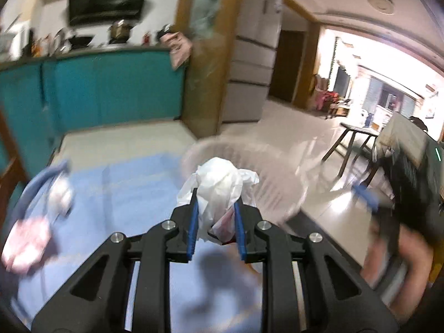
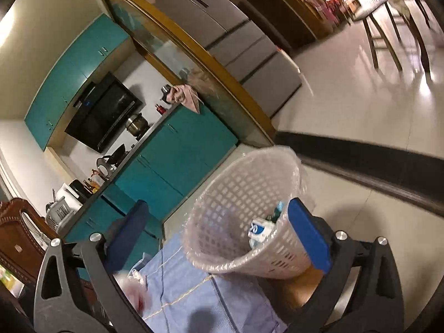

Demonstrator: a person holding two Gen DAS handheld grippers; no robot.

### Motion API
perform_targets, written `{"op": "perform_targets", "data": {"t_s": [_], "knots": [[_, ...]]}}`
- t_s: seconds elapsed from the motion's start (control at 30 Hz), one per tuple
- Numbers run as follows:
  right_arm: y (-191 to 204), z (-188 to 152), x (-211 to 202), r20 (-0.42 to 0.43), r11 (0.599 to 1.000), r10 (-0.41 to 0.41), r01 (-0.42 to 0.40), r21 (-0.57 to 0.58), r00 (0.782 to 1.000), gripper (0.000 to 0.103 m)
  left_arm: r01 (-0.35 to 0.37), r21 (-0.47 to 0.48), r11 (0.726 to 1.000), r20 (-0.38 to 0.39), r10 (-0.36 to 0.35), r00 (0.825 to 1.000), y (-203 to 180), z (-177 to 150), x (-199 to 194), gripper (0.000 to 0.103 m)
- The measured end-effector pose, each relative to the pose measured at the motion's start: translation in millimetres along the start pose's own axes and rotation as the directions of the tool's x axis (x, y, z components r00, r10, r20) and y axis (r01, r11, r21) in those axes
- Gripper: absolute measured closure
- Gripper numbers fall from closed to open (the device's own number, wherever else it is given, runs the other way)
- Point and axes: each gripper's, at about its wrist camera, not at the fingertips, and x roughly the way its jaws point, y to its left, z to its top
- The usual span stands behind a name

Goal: Collect trash
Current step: 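Carry the barcode box and white bag to the wastebasket and drop them, then grasp the pink wrapper with the left tool while the right tool grasps the tissue ball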

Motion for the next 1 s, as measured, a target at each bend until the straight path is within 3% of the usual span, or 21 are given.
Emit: {"op": "perform_targets", "data": {"t_s": [0.03, 0.1, 0.13, 0.23, 0.3, 0.37, 0.43, 0.53, 0.57, 0.6, 0.67, 0.7, 0.73, 0.8, 0.87, 0.93, 0.97, 1.0], "knots": [[-1, -1, -2, 0.005, 1.0, 0.0, 0.0, 0.001, 1.0, 0.005, 0.013, 0.0, 1.0, 0.009, -0.013, 1.0, -8, 12, 12, 0.071], [0, -2, -3, 0.017, 1.0, 0.004, -0.004, 0.012, 1.0, 0.005, 0.032, -0.009, 0.999, 0.022, -0.032, 0.999, -22, 37, 41, 0.031], [0, -1, -4, 0.025, 1.0, 0.006, -0.007, 0.011, 1.0, 0.005, 0.013, -0.011, 1.0, 0.019, -0.013, 1.0, -27, 45, 58, 0.002], [-1, 3, -2, 0.014, 1.0, 0.016, -0.016, -0.009, 1.0, 0.005, -0.092, 0.004, 0.996, -0.019, 0.092, 0.996, -24, 42, 74, 0.002], [2, 1, 3, -0.024, 0.999, 0.029, -0.029, -0.027, 0.999, 0.005, -0.157, 0.016, 0.987, -0.023, 0.157, 0.987, -11, 25, 61, 0.002], [8, -4, 8, -0.067, 0.997, 0.059, -0.062, -0.037, 0.996, 0.005, -0.261, 0.021, 0.965, 0.003, 0.261, 0.965, 12, 1, 33, 0.002], [21, -10, 13, -0.113, 0.992, 0.095, -0.104, -0.075, 0.989, 0.005, -0.381, 0.011, 0.925, 0.017, 0.38, 0.925, 42, -24, 0, 0.002], [47, -28, 25, -0.229, 0.971, 0.147, -0.184, -0.151, 0.962, 0.005, -0.553, 0.022, 0.833, 0.006, 0.553, 0.833, 89, -54, -34, 0.002], [55, -35, 28, -0.268, 0.963, 0.157, -0.207, -0.172, 0.951, 0.005, -0.609, 0.044, 0.792, 0.004, 0.61, 0.793, 105, -63, -40, 0.002], [65, -45, 32, -0.31, 0.952, 0.165, -0.233, -0.198, 0.936, 0.005, -0.653, 0.063, 0.755, -0.011, 0.654, 0.756, 120, -69, -41, 0.002], [79, -58, 36, -0.36, 0.934, 0.173, -0.268, -0.234, 0.917, 0.005, -0.695, 0.079, 0.714, -0.045, 0.699, 0.713, 144, -74, -35, 0.002], [87, -67, 38, -0.386, 0.923, 0.174, -0.287, -0.255, 0.906, 0.005, -0.721, 0.11, 0.684, -0.074, 0.729, 0.681, 157, -78, -24, 0.002], [92, -71, 39, -0.401, 0.918, 0.173, -0.295, -0.266, 0.9, 0.005, -0.73, 0.137, 0.67, -0.099, 0.742, 0.663, 166, -83, -15, 0.002], [100, -81, 43, -0.438, 0.907, 0.163, -0.309, -0.287, 0.884, 0.005, -0.715, 0.17, 0.678, -0.144, 0.735, 0.662, 173, -90, -1, 0.002], [108, -93, 46, -0.472, 0.894, 0.149, -0.323, -0.311, 0.869, 0.005, -0.709, 0.222, 0.669, -0.152, 0.742, 0.653, 181, -95, 17, 0.002], [115, -102, 48, -0.492, 0.88, 0.134, -0.331, -0.339, 0.86, 0.005, -0.721, 0.266, 0.64, -0.149, 0.766, 0.625, 185, -96, 30, 0.002], [119, -107, 49, -0.501, 0.874, 0.127, -0.335, -0.351, 0.856, 0.005, -0.731, 0.271, 0.627, -0.151, 0.777, 0.611, 189, -95, 35, 0.006], [122, -111, 51, -0.51, 0.869, 0.122, -0.34, -0.36, 0.852, 0.005, -0.733, 0.26, 0.629, -0.168, 0.777, 0.607, 195, -94, 39, 0.012]]}}
